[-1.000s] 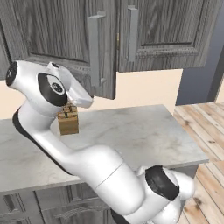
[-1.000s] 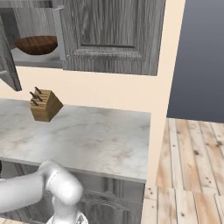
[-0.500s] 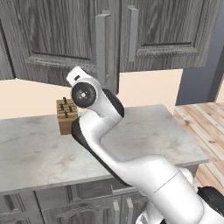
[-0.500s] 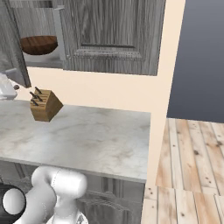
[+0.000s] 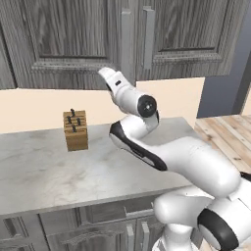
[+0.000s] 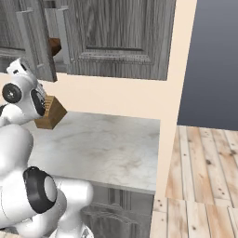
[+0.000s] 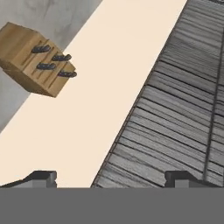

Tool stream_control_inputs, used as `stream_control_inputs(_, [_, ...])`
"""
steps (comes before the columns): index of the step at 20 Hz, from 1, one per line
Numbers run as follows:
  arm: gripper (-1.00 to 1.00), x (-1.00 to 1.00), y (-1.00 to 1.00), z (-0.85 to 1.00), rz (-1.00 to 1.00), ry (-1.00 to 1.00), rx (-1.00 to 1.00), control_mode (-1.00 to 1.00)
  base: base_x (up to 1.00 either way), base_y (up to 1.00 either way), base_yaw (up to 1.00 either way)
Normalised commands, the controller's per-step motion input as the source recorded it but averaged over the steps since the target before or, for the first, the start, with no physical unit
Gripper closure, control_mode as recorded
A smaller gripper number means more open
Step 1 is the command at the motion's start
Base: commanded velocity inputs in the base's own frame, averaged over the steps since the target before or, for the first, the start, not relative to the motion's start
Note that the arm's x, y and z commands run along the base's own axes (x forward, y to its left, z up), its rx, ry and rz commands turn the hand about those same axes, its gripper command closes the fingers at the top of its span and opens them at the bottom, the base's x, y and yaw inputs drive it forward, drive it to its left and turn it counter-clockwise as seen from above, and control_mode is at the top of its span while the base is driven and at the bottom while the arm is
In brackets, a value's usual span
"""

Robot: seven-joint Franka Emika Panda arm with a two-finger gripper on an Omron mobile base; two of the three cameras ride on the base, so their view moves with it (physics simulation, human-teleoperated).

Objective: Open the cabinet. Pick the bowls from the counter and place them in the cabinet. Then close the cabinet.

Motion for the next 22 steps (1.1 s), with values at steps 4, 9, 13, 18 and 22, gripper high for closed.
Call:
stream_control_inputs(4, [-1.0, 1.0, 0.07, 0.0, 0.05, -0.02, 0.11, -1.0, 0.0, 0.0, 0.0])
stream_control_inputs(9, [-1.0, 1.0, 0.35, 0.0, 0.0, 0.0, 0.02, -1.0, 0.0, 0.0, 0.0])
stream_control_inputs(13, [-1.0, 1.0, 0.53, 0.0, -0.08, 0.07, 0.0, -1.0, 0.0, 0.0, 0.0])
stream_control_inputs(18, [-1.0, 1.0, 0.52, -0.02, -0.12, 0.13, 0.0, -1.0, 0.0, 0.0, 0.0])
stream_control_inputs(22, [-1.0, 1.0, 0.47, 0.05, -0.16, 0.28, 0.0, -1.0, 0.0, 0.0, 0.0])
